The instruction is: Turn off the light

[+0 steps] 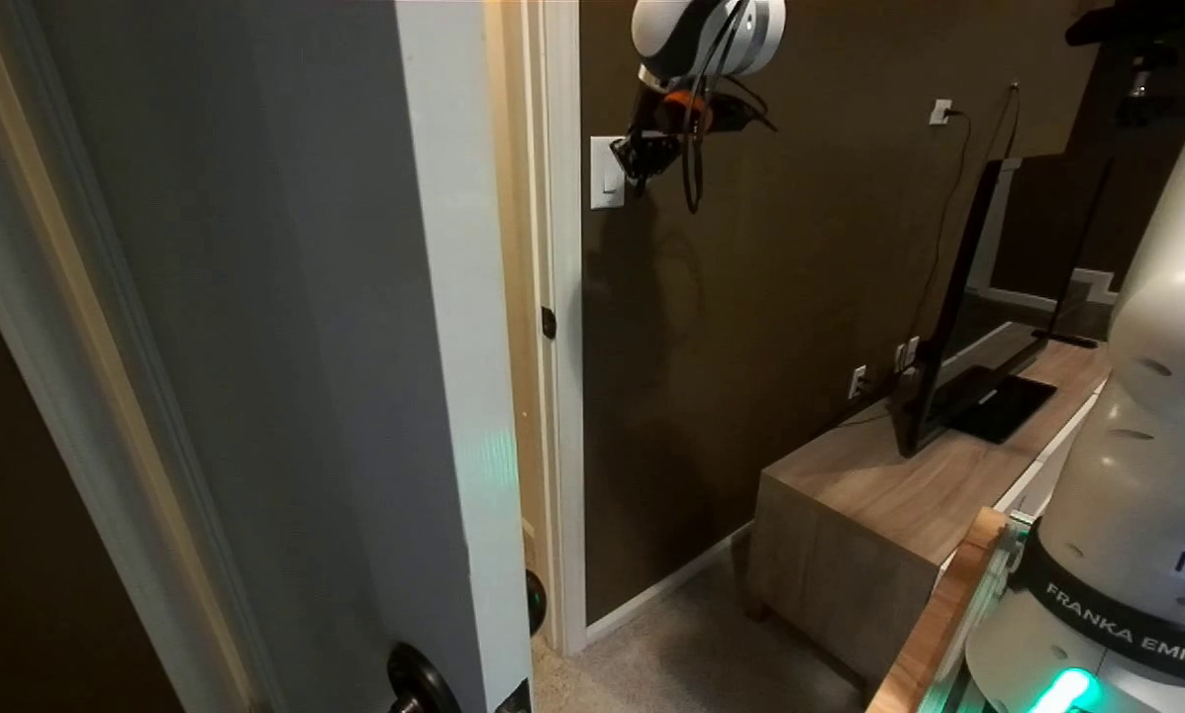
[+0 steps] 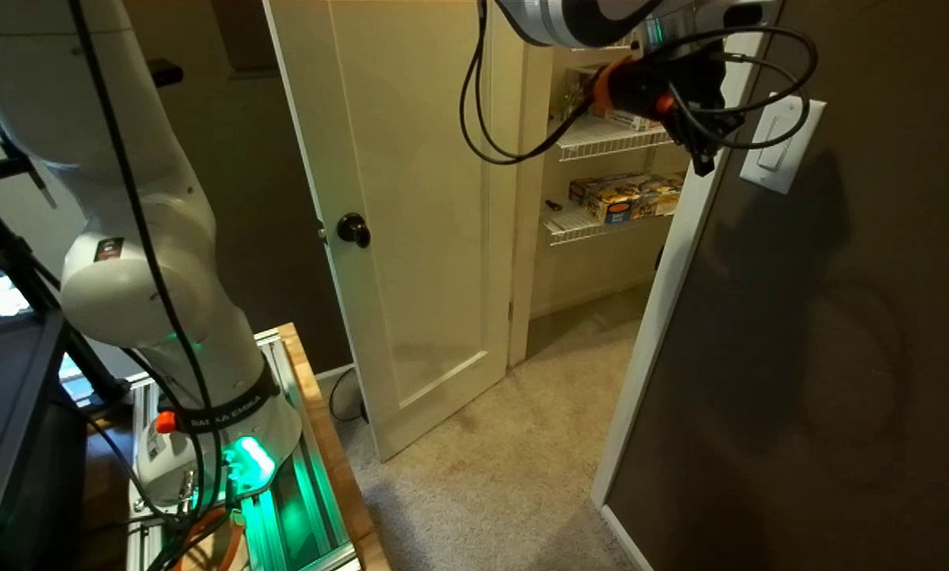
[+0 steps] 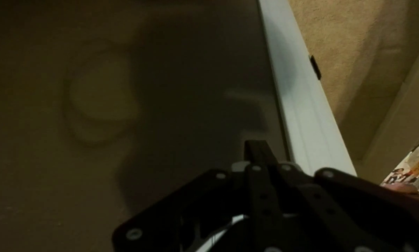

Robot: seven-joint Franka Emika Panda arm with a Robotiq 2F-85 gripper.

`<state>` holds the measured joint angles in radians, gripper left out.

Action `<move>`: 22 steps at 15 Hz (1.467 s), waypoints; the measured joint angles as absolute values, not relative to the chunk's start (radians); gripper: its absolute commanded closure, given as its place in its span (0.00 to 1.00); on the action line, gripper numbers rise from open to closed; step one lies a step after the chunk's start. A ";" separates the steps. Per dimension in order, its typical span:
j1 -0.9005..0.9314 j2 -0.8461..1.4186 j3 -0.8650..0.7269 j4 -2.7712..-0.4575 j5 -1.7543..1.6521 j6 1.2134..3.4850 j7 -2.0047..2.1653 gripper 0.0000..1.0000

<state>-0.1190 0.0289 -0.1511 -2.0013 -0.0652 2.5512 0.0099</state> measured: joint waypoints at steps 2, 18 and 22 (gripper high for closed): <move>-0.119 0.056 -0.154 -1.982 -0.078 2.589 0.010 1.00; -0.129 0.222 -0.166 -1.863 -0.099 2.783 0.010 1.00; -0.129 0.237 -0.161 -1.852 -0.099 2.785 -0.002 1.00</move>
